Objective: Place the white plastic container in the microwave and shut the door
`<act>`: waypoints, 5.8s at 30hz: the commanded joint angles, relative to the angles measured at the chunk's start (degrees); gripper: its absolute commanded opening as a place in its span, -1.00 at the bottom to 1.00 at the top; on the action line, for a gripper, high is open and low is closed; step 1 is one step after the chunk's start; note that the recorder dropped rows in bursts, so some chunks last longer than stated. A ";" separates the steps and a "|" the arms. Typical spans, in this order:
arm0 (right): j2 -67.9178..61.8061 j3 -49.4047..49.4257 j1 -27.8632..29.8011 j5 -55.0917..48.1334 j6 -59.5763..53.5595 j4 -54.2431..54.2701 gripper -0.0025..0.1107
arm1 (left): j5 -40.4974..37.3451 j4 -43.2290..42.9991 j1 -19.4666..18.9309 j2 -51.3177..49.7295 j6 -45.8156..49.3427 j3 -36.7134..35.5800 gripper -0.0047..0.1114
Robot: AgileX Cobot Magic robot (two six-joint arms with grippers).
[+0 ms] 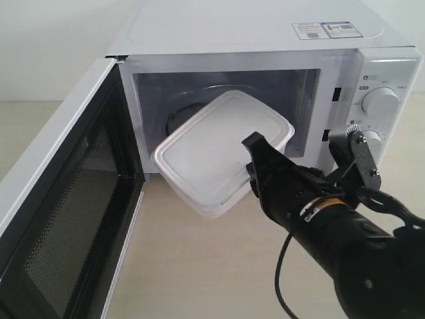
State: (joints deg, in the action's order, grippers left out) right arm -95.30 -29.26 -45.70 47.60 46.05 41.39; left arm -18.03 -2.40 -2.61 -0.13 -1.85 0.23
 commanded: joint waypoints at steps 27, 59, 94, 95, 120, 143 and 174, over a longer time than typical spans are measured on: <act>-14.07 -18.86 4.59 3.85 -2.95 9.28 -0.96 | 0.15 -0.06 -0.09 0.13 0.22 -0.23 -0.85; -18.02 -25.53 6.31 1.16 -3.38 6.57 -0.96 | 0.15 -0.06 -0.09 0.13 0.22 -0.23 -0.85; -13.02 -25.41 6.86 -15.94 -42.15 2.40 0.02 | 0.15 -0.06 -0.09 0.13 0.22 -0.23 -0.85; -12.40 -25.41 6.86 -17.15 -46.82 2.65 0.02 | 0.15 -0.06 -0.09 0.13 0.22 -0.23 -0.85; -22.57 -24.14 6.70 0.89 -55.54 -18.20 -0.96 | 0.15 -0.06 -0.09 0.13 0.22 -0.23 -0.85; -24.40 -30.69 7.96 -2.75 -69.90 -6.53 -0.96 | 0.15 -0.06 -0.09 0.13 0.22 -0.23 -0.85; 27.54 -12.34 1.79 -79.57 -74.60 -5.72 -0.96 | 0.15 -0.06 -0.09 0.13 0.22 -0.23 -0.85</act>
State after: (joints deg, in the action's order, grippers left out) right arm -70.07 -41.67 -43.90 -24.81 -28.29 36.07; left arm -18.03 -2.40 -2.61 -0.13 -1.85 0.23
